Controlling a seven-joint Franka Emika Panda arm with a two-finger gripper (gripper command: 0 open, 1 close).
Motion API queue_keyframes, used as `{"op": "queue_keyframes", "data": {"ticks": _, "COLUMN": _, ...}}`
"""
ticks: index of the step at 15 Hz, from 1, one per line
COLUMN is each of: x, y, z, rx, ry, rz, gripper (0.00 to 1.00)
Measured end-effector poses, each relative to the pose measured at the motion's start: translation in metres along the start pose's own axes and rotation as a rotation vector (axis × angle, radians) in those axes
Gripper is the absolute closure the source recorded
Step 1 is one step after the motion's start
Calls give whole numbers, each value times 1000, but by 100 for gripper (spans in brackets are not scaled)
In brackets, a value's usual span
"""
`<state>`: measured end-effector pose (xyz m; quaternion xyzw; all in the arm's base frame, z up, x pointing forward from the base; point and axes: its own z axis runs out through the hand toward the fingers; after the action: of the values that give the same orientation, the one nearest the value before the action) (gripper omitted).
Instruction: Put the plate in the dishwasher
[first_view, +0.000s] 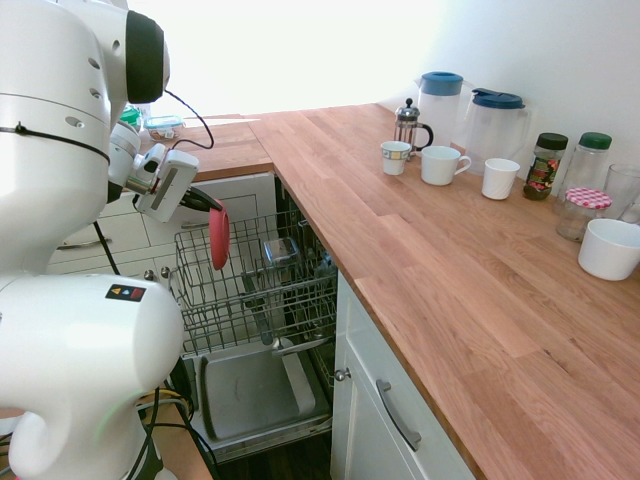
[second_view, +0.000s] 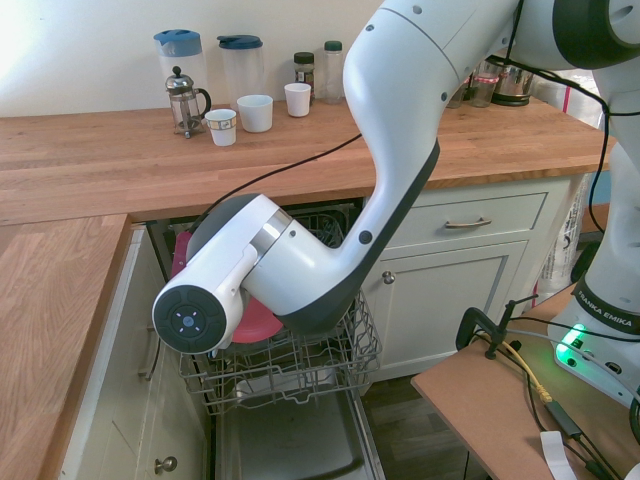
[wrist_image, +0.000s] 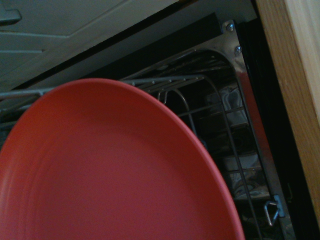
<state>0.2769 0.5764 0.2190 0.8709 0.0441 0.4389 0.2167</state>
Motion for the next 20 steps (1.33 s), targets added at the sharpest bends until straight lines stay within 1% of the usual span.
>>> {"op": "queue_keyframes", "data": {"ticks": 4, "x": -5, "y": -1, "z": -12, "rx": -22, "ry": 31, "rz": -1, "gripper": 100}}
{"op": "queue_keyframes", "data": {"ticks": 7, "x": -9, "y": -5, "z": -7, "rx": -19, "ry": 30, "rz": -7, "gripper": 100}}
{"op": "queue_keyframes", "data": {"ticks": 12, "x": -26, "y": -17, "z": 13, "rx": 24, "ry": 1, "rz": -32, "gripper": 100}}
{"op": "queue_keyframes", "data": {"ticks": 17, "x": -25, "y": -20, "z": 23, "rx": 50, "ry": 27, "rz": -31, "gripper": 100}}
{"op": "queue_keyframes", "data": {"ticks": 20, "x": -27, "y": -23, "z": 24, "rx": 70, "ry": 71, "rz": -25, "gripper": 100}}
